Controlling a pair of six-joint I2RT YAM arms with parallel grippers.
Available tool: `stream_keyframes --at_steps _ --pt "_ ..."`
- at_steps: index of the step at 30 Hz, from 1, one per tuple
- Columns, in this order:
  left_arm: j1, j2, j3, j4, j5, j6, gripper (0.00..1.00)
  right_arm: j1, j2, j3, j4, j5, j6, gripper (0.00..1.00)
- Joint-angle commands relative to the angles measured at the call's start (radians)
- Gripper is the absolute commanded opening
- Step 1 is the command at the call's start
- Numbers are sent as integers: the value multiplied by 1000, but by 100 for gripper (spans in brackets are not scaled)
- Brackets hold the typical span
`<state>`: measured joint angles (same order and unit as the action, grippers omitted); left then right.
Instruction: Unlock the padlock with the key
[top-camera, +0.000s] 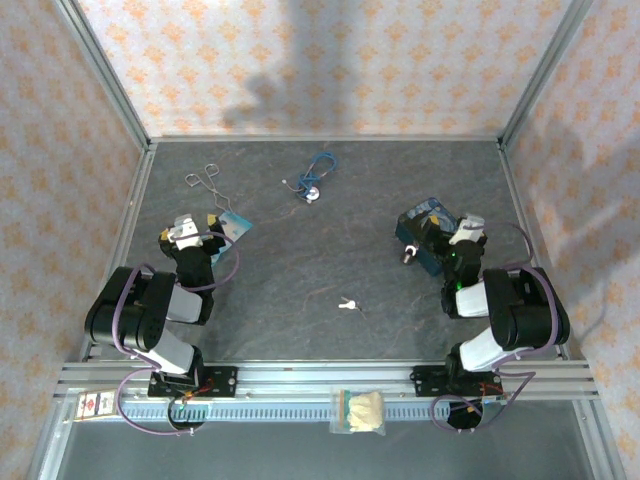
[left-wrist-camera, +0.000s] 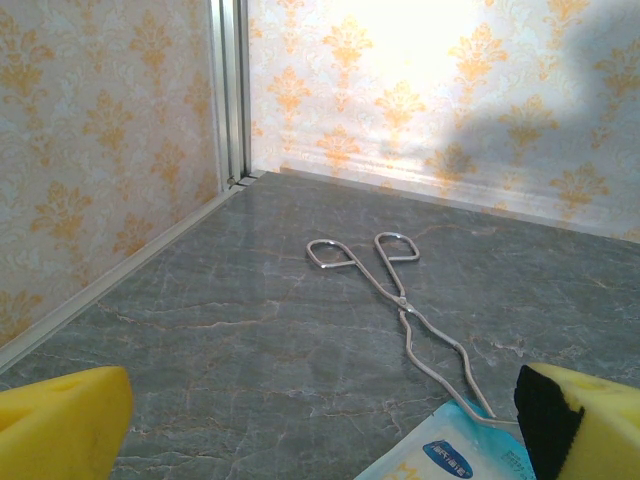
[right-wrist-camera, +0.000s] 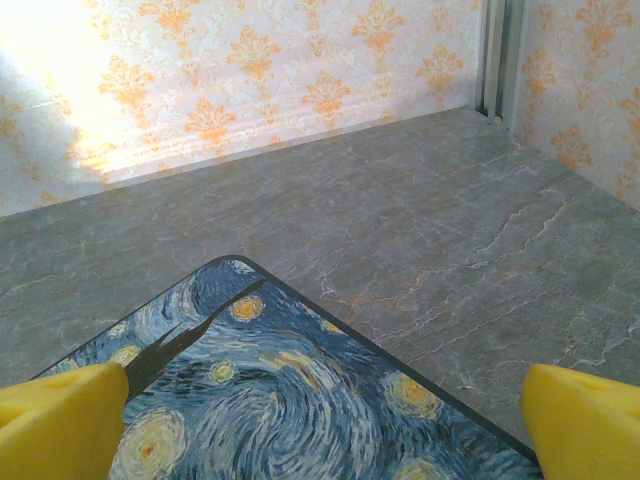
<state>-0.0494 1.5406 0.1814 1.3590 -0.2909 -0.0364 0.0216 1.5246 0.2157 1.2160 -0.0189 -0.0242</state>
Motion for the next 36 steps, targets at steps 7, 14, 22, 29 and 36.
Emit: stream_keyframes --at_steps 7,14,22,29,36 --pt "13 -2 13 12 18 -13 99 8 -4 16 16 17 -12 100" --pt "13 -1 12 11 17 -13 99 9 -8 14 18 17 -12 100" --pt "-54 -128 77 -193 -75 46 99 51 -186 181 -419 221 33 100" --pt "-111 -263 303 -572 -106 -73 99 51 -276 390 -926 300 274 100" --pt "-155 -270 420 -761 198 -424 99 4 -279 481 -1300 135 501 100"
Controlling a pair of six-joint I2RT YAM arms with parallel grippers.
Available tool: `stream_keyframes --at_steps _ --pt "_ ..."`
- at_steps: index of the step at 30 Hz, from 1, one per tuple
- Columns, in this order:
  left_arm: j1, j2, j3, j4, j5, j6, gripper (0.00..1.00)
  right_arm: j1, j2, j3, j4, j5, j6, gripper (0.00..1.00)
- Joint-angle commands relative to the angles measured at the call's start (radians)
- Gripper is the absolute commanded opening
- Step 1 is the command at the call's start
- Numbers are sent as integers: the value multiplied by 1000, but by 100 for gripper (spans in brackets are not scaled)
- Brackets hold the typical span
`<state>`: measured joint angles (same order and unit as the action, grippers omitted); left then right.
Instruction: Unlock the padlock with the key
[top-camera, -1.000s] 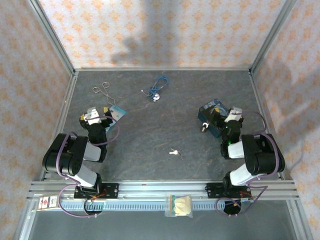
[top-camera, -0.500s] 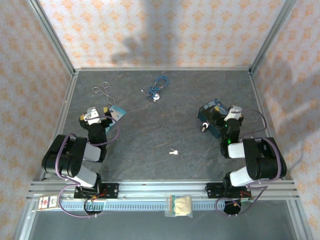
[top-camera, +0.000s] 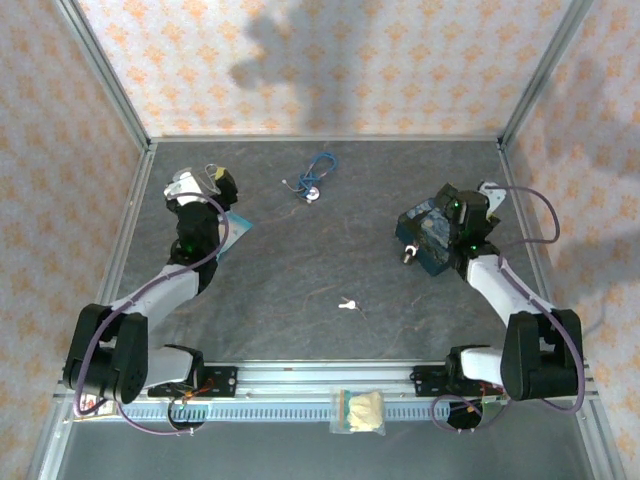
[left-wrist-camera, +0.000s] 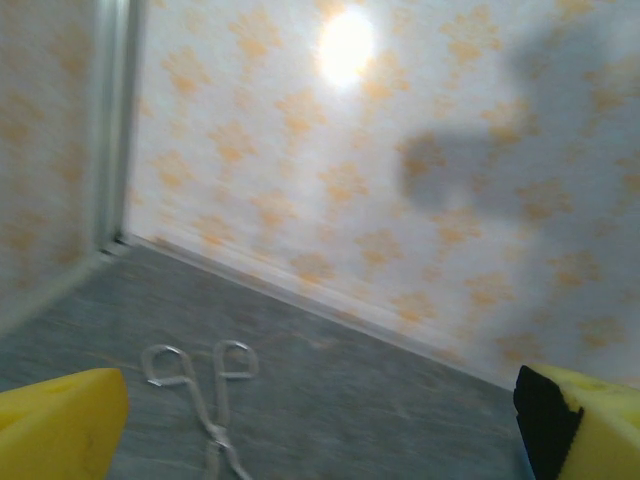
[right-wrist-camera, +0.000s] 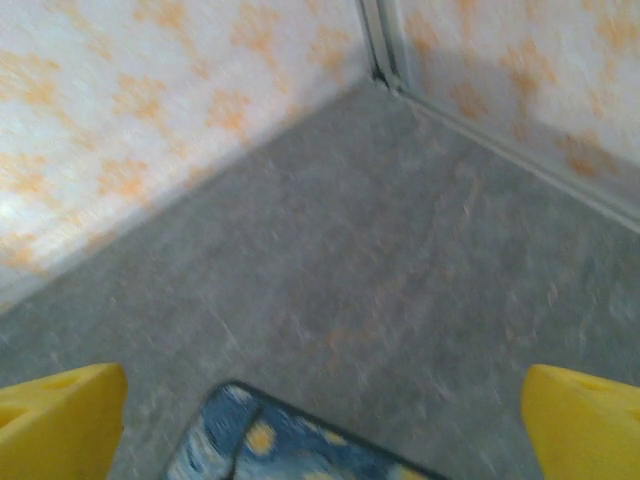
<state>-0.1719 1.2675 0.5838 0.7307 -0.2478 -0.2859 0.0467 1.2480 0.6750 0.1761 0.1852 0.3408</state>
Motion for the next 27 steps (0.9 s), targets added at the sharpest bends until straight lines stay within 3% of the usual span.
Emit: stream_keyframes --at_steps 1,5,14,19,22,25,27 --pt "-51 6 12 -115 181 -192 99 -27 -1 16 -287 -107 159 100" --pt "-108 16 11 -108 195 -202 99 -41 -1 6 -337 -185 171 100" --pt "-116 25 -12 -126 264 -289 99 -41 -26 -46 -340 -171 189 100" --pt "-118 -20 -60 -121 164 -361 99 -42 7 -84 -245 -202 149 98" --pt "-117 -44 -49 -172 93 -370 99 -42 23 -59 -276 -191 144 97" --pt "-117 -58 -35 -195 149 -324 99 -41 0 -67 -273 -187 122 97" --pt "-118 -61 -55 -150 192 -330 99 -42 -1 -91 -189 -272 81 97"
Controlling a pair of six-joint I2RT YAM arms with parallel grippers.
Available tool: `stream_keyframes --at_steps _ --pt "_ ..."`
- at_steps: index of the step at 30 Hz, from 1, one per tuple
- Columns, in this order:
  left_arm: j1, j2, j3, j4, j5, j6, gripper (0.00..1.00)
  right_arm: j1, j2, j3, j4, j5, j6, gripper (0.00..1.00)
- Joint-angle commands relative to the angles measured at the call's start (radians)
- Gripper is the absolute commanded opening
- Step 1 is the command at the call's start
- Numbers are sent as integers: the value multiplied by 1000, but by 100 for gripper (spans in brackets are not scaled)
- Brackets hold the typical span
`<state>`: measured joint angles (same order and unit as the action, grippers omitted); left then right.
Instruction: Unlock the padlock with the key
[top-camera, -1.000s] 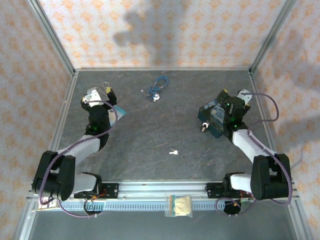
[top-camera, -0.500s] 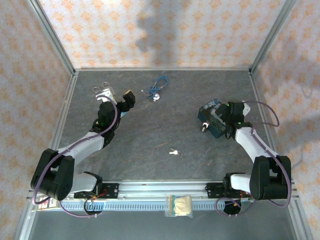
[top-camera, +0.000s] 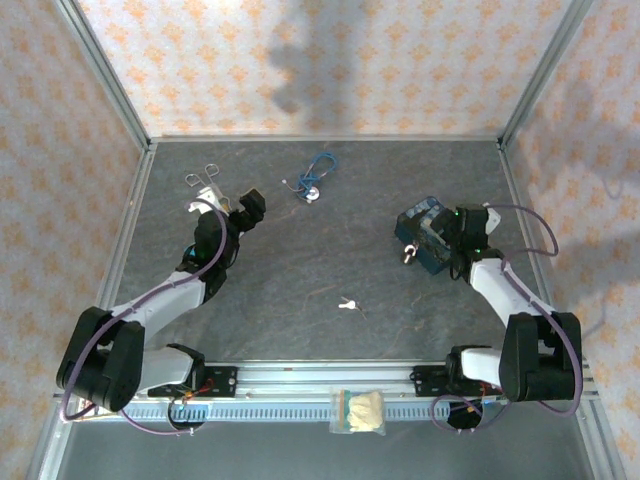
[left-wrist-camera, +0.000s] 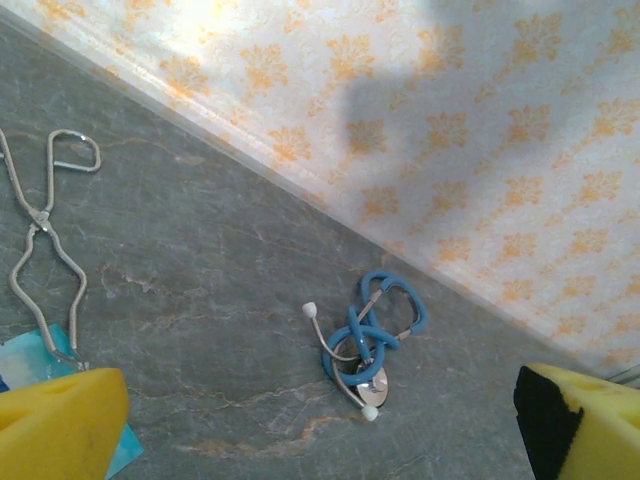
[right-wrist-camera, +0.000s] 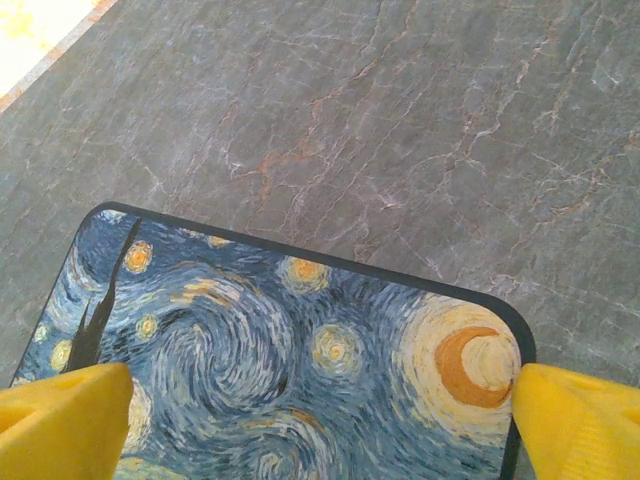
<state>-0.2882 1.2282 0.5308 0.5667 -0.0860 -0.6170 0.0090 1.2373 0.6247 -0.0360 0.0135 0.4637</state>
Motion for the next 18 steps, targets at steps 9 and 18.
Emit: stream_keyframes --at_steps 9,18 --pt "-2 -71 -80 117 73 -14 99 89 235 88 101 -203 -203 93" --pt "-2 -123 -123 102 79 -29 99 223 493 308 76 -241 -317 91"
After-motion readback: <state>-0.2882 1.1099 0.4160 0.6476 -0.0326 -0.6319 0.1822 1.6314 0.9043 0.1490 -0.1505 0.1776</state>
